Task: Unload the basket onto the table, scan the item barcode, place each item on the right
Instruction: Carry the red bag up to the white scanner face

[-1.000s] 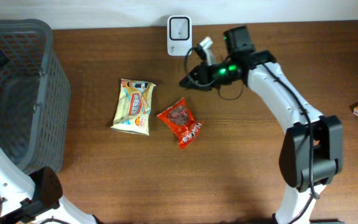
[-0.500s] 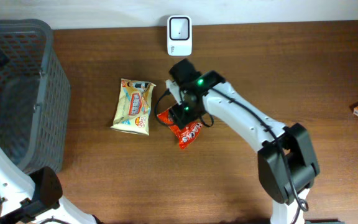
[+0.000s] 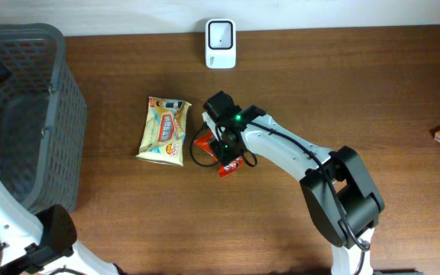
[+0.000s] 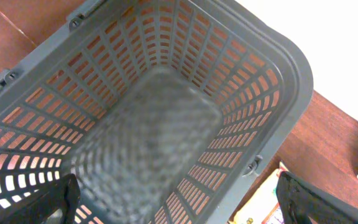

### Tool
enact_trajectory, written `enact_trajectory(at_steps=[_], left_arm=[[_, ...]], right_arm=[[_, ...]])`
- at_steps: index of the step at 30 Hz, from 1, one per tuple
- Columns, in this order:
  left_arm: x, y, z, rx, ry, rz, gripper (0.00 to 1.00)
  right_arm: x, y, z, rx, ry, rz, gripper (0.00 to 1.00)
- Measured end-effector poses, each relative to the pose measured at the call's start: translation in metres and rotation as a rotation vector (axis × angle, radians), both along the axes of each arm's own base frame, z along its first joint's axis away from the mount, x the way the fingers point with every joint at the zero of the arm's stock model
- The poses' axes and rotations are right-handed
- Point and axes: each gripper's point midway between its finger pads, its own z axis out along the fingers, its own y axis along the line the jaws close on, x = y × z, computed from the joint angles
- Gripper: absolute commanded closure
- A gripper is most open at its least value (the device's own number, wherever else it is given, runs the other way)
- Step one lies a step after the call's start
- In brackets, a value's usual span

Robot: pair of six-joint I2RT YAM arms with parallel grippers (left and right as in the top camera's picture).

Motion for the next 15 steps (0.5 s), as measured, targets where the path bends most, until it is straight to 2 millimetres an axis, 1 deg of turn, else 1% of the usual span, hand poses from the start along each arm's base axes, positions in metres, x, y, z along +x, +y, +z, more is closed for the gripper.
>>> enact_trajectory(at_steps=[2, 4, 5, 7, 8, 9, 13, 15], left_arm=[[0.0, 0.0, 0.0, 0.0, 0.0, 0.0, 0.01], [0.0, 0.0, 0.0, 0.0, 0.0, 0.0, 0.01], [0.0, 0.0, 0.0, 0.0, 0.0, 0.0, 0.01], [0.0, 0.0, 0.0, 0.0, 0.001, 0.0, 0.01], [0.0, 0.0, 0.0, 0.0, 0.0, 0.0, 0.01], [0.0, 0.0, 0.0, 0.0, 0.0, 0.0, 0.01], [0.0, 0.0, 0.0, 0.0, 0.0, 0.0, 0.01], [0.0, 0.0, 0.0, 0.0, 0.0, 0.0, 0.01]], right_arm=[[-0.005, 0.007, 0.002, 0.068, 0.054, -0.017, 0.96], [-0.011, 0.02, 0.009, 0.194, 0.16, -0.05, 0.96], [-0.012, 0.032, 0.019, 0.307, 0.232, -0.058, 0.96], [-0.004, 0.043, 0.047, 0.533, 0.334, -0.074, 0.96], [0.004, 0.042, 0.07, 0.678, 0.386, -0.081, 0.96], [0.011, 0.036, 0.088, 0.786, 0.426, -0.09, 0.96], [0.027, 0.005, 0.138, 1.091, 0.538, -0.12, 0.96], [0.029, -0.002, 0.153, 1.18, 0.567, -0.11, 0.96]])
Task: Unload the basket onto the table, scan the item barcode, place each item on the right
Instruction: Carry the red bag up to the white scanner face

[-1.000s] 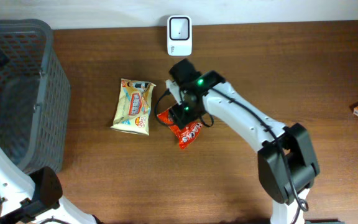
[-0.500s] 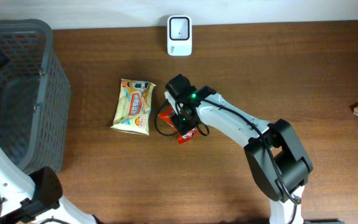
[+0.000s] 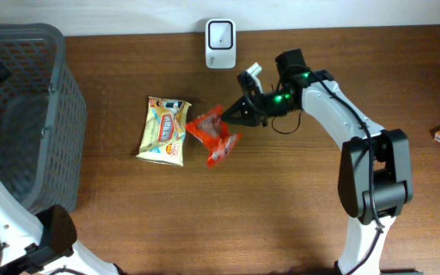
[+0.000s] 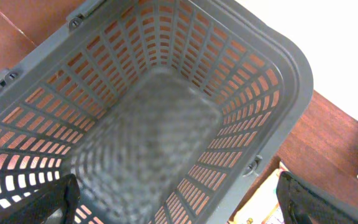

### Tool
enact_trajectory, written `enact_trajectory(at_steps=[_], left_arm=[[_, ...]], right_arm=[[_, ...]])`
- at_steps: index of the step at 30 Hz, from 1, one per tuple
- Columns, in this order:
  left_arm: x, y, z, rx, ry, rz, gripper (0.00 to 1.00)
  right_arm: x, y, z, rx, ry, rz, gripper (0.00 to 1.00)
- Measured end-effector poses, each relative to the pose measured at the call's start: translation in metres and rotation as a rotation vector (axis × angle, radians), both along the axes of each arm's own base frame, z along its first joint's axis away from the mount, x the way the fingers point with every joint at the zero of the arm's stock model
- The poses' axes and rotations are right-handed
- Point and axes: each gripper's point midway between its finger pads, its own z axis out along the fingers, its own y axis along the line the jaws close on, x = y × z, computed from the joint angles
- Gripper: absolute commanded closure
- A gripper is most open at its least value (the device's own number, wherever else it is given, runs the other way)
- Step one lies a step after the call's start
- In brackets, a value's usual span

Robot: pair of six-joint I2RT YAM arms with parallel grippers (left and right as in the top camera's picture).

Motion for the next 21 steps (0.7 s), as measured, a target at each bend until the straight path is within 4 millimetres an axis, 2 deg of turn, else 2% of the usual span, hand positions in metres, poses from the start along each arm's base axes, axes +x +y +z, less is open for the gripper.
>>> enact_trajectory(at_steps=[3, 4, 5, 6, 7, 8, 9, 10, 11, 12, 13, 15, 17, 18, 20, 21], left_arm=[[0.0, 0.0, 0.0, 0.0, 0.0, 0.0, 0.01], [0.0, 0.0, 0.0, 0.0, 0.0, 0.0, 0.01], [0.0, 0.0, 0.0, 0.0, 0.0, 0.0, 0.01], [0.0, 0.0, 0.0, 0.0, 0.0, 0.0, 0.01], [0.0, 0.0, 0.0, 0.0, 0.0, 0.0, 0.01], [0.0, 0.0, 0.0, 0.0, 0.0, 0.0, 0.01], [0.0, 0.0, 0.0, 0.0, 0.0, 0.0, 0.01], [0.0, 0.0, 0.0, 0.0, 0.0, 0.0, 0.01], [0.0, 0.0, 0.0, 0.0, 0.0, 0.0, 0.01], [0.0, 0.0, 0.0, 0.0, 0.0, 0.0, 0.01], [0.0, 0.0, 0.0, 0.0, 0.0, 0.0, 0.01], [0.0, 0.0, 0.0, 0.0, 0.0, 0.0, 0.01], [0.0, 0.0, 0.0, 0.0, 0.0, 0.0, 0.01], [0.0, 0.0, 0.0, 0.0, 0.0, 0.0, 0.01], [0.0, 0.0, 0.0, 0.0, 0.0, 0.0, 0.01], [0.0, 0.0, 0.0, 0.0, 0.0, 0.0, 0.01]], right_arm=[[0.004, -0.007, 0.004, 0.021, 0.004, -0.014, 0.96], [0.006, -0.008, -0.003, -0.016, -0.004, -0.025, 0.92], [0.01, -0.011, -0.017, -0.102, -0.014, -0.049, 0.85], [0.012, -0.014, -0.03, -0.181, -0.018, -0.068, 0.72], [0.015, -0.021, -0.05, -0.311, -0.027, -0.091, 0.63], [0.015, -0.026, -0.062, -0.388, -0.04, -0.1, 0.53], [0.016, -0.03, -0.073, -0.458, -0.064, -0.1, 0.39], [0.015, -0.032, -0.088, -0.568, -0.113, -0.089, 0.3], [0.013, -0.032, -0.101, -0.675, -0.158, -0.071, 0.27], [0.012, -0.035, -0.112, -0.787, -0.195, -0.066, 0.16], [0.011, -0.037, -0.121, -0.911, -0.254, -0.046, 0.01], [0.011, -0.03, -0.127, -1.131, -0.415, -0.011, 0.02], [0.016, -0.019, -0.12, -1.233, -0.536, -0.008, 0.01], [0.02, -0.011, -0.114, -1.263, -0.6, -0.019, 0.07], [0.03, 0.004, -0.107, -1.282, -0.701, -0.05, 0.26], [0.03, 0.005, -0.107, -1.288, -0.711, -0.054, 0.26]])
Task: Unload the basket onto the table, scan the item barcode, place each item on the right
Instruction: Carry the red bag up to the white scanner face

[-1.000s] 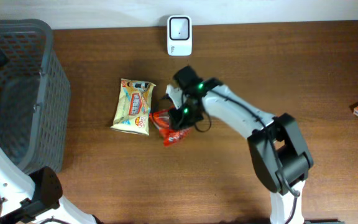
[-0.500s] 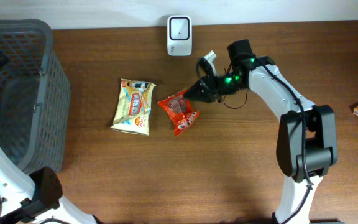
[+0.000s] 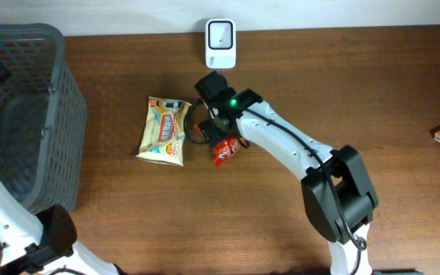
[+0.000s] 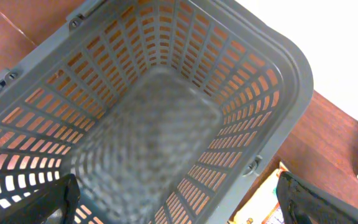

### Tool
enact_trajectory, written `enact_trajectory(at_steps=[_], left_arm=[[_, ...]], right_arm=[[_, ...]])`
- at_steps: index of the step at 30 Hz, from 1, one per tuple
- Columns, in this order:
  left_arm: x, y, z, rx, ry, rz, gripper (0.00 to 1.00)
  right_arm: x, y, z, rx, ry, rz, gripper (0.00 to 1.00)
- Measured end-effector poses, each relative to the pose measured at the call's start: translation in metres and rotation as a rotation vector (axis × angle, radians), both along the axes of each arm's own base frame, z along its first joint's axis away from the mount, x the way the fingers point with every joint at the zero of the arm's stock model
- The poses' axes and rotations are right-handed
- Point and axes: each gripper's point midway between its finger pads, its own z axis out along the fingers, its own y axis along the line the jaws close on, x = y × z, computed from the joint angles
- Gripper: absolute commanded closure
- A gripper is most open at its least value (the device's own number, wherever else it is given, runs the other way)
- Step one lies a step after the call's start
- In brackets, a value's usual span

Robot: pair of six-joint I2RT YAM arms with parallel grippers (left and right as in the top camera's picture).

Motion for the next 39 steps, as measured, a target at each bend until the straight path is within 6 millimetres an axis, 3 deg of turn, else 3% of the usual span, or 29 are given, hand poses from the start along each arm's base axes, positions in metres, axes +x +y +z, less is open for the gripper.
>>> enact_trajectory(at_steps=[5, 8, 9, 11, 12, 15, 20, 22, 25, 27, 30, 33, 34, 39], left_arm=[[0.0, 0.0, 0.0, 0.0, 0.0, 0.0, 0.01], [0.0, 0.0, 0.0, 0.0, 0.0, 0.0, 0.01], [0.0, 0.0, 0.0, 0.0, 0.0, 0.0, 0.01], [0.0, 0.0, 0.0, 0.0, 0.0, 0.0, 0.01], [0.0, 0.0, 0.0, 0.0, 0.0, 0.0, 0.01], [0.0, 0.0, 0.0, 0.0, 0.0, 0.0, 0.01], [0.0, 0.0, 0.0, 0.0, 0.0, 0.0, 0.01], [0.0, 0.0, 0.0, 0.0, 0.0, 0.0, 0.01], [0.0, 0.0, 0.0, 0.0, 0.0, 0.0, 0.01], [0.0, 0.0, 0.0, 0.0, 0.0, 0.0, 0.01], [0.0, 0.0, 0.0, 0.0, 0.0, 0.0, 0.01], [0.0, 0.0, 0.0, 0.0, 0.0, 0.0, 0.01], [0.0, 0.0, 0.0, 0.0, 0.0, 0.0, 0.01], [0.0, 0.0, 0.0, 0.0, 0.0, 0.0, 0.01]], right_arm=[[0.001, 0.003, -0.002, -0.008, -0.011, 0.009, 0.26], [-0.005, 0.006, -0.028, -0.014, 0.053, 0.019, 0.26], [-0.007, 0.005, -0.039, -0.025, 0.075, 0.02, 0.3], [-0.012, 0.003, -0.058, -0.048, 0.117, 0.021, 0.66], [-0.014, 0.002, -0.063, -0.054, 0.129, 0.018, 0.78], [-0.012, 0.003, -0.058, -0.051, 0.124, 0.018, 0.96], [-0.013, 0.003, -0.053, -0.028, 0.14, -0.033, 0.96], [-0.022, 0.005, -0.049, 0.036, 0.231, -0.065, 0.96], [-0.032, 0.015, -0.022, 0.27, 0.441, -0.109, 0.96], [-0.023, 0.021, 0.013, 0.523, 0.554, -0.121, 0.96], [-0.016, 0.014, 0.058, 0.866, 0.713, -0.129, 0.96], [-0.017, 0.017, 0.096, 1.097, 0.81, -0.081, 0.96], [-0.022, 0.022, 0.118, 1.208, 0.89, -0.062, 0.96], [-0.04, 0.03, 0.138, 1.279, 1.054, -0.107, 0.96]])
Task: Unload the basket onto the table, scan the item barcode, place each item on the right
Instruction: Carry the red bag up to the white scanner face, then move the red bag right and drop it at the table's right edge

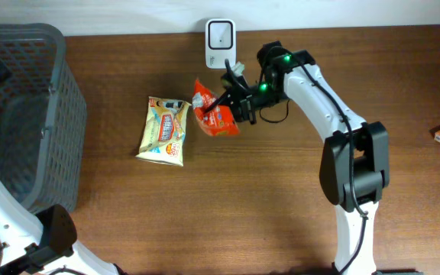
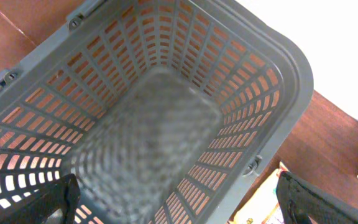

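Observation:
A red snack packet [image 1: 214,112] hangs above the table just below the white barcode scanner [image 1: 220,33], with my right gripper [image 1: 231,103] shut on its right edge. A yellow snack bag [image 1: 165,130] lies flat to the left of it. My left gripper [image 2: 179,205] stands open over the grey basket [image 2: 166,106], its fingers [image 2: 48,199] wide apart with nothing between them.
The grey basket [image 1: 21,114] fills the table's left end. A small orange-and-white box lies at the far right edge. The scanner stands at the table's back edge, by the white wall.
My right gripper has moved from beside the yellow bag up and right toward the scanner, and the red packet is lifted and closer to the scanner. The left arm has not moved.
The right gripper was down on the red packet beside the yellow bag. Then it held the packet in the air, right of the bag. Then it was low again next to the bag. Now it holds the packet just below the scanner.

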### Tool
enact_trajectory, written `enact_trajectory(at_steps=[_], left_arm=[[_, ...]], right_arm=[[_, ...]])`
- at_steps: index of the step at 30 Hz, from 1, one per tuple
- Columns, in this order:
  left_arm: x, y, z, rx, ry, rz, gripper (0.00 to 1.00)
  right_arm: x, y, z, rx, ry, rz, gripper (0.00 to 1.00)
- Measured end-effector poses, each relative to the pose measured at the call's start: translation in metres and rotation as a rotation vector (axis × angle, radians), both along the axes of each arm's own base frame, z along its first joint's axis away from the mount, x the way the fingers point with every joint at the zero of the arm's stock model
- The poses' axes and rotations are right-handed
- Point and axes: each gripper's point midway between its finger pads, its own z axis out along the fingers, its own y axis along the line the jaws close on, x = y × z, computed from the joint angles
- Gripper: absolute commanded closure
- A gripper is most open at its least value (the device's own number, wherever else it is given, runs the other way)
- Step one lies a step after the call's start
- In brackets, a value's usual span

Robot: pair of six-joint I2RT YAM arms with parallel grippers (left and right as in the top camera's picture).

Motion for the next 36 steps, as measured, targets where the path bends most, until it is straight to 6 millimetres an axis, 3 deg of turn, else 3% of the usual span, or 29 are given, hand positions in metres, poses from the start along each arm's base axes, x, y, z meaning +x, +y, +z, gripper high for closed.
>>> enact_trajectory(at_steps=[4, 7, 8, 10, 12, 15, 16, 21, 23, 29, 36], left_arm=[[0.0, 0.0, 0.0, 0.0, 0.0, 0.0, 0.01], [0.0, 0.0, 0.0, 0.0, 0.0, 0.0, 0.01], [0.0, 0.0, 0.0, 0.0, 0.0, 0.0, 0.01], [0.0, 0.0, 0.0, 0.001, -0.001, 0.0, 0.01], [0.0, 0.0, 0.0, 0.0, 0.0, 0.0, 0.01], [0.0, 0.0, 0.0, -0.001, 0.001, 0.0, 0.01], [0.0, 0.0, 0.0, -0.001, 0.001, 0.0, 0.01], [0.0, 0.0, 0.0, 0.0, 0.0, 0.0, 0.01], [0.0, 0.0, 0.0, 0.0, 0.001, 0.0, 0.01], [0.0, 0.0, 0.0, 0.0, 0.0, 0.0, 0.01], [0.0, 0.0, 0.0, 0.0, 0.0, 0.0, 0.01]], right_arm=[[-0.034, 0.03, 0.004, 0.032, -0.032, 0.101, 0.96], [-0.031, 0.044, 0.004, 0.083, -0.175, 0.129, 0.96], [-0.022, 0.045, 0.002, 0.096, -0.257, 0.123, 0.96], [0.012, 0.045, -0.021, -0.052, -0.374, 0.055, 0.96], [0.07, 0.04, -0.042, -0.237, -0.524, -0.114, 0.96], [0.142, 0.028, -0.039, -0.382, -0.743, -0.367, 0.96], [0.172, 0.014, -0.038, -0.483, -0.81, -0.497, 0.96], [0.235, -0.039, -0.029, -0.77, -0.981, -0.839, 0.96], [0.249, -0.048, -0.031, -0.812, -1.038, -0.904, 0.96], [0.261, -0.055, -0.07, -0.894, -1.042, -0.906, 0.96], [0.266, -0.052, -0.07, -0.878, -1.066, -0.928, 0.96]])
